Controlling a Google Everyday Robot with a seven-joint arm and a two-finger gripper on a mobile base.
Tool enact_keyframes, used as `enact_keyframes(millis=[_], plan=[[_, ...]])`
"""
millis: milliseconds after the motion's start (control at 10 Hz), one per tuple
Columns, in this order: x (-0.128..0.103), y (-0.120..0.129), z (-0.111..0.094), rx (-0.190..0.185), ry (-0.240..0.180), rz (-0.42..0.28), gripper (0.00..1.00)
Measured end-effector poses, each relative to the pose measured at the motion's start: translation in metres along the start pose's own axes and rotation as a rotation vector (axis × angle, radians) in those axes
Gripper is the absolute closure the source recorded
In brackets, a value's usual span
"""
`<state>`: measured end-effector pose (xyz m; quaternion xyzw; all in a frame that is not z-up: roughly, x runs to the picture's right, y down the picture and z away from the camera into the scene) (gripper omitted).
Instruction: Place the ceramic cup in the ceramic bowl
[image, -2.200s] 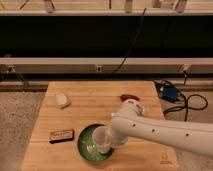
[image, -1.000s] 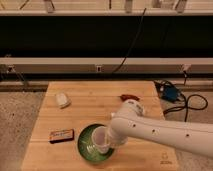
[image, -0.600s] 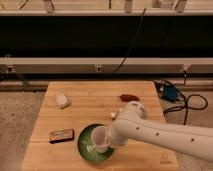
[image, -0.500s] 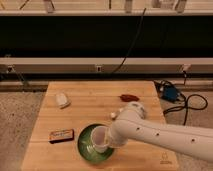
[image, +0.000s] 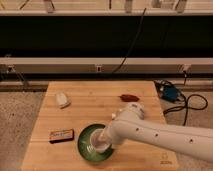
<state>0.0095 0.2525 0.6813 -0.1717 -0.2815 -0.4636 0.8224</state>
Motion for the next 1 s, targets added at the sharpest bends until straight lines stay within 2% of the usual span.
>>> enact_keyframes(millis=[200,400,800,1000], plan=[[0.000,-0.002,-0.006,0.024,0.007,-0.003,0.20],[0.000,-0.005,-0.028,0.045,0.017,-0.009,0.20],[0.005,0.004,-0.069,0.052,0.040,-0.005,0.20],[0.006,0.001,-0.070,0.050,0.027,-0.003,0.20]])
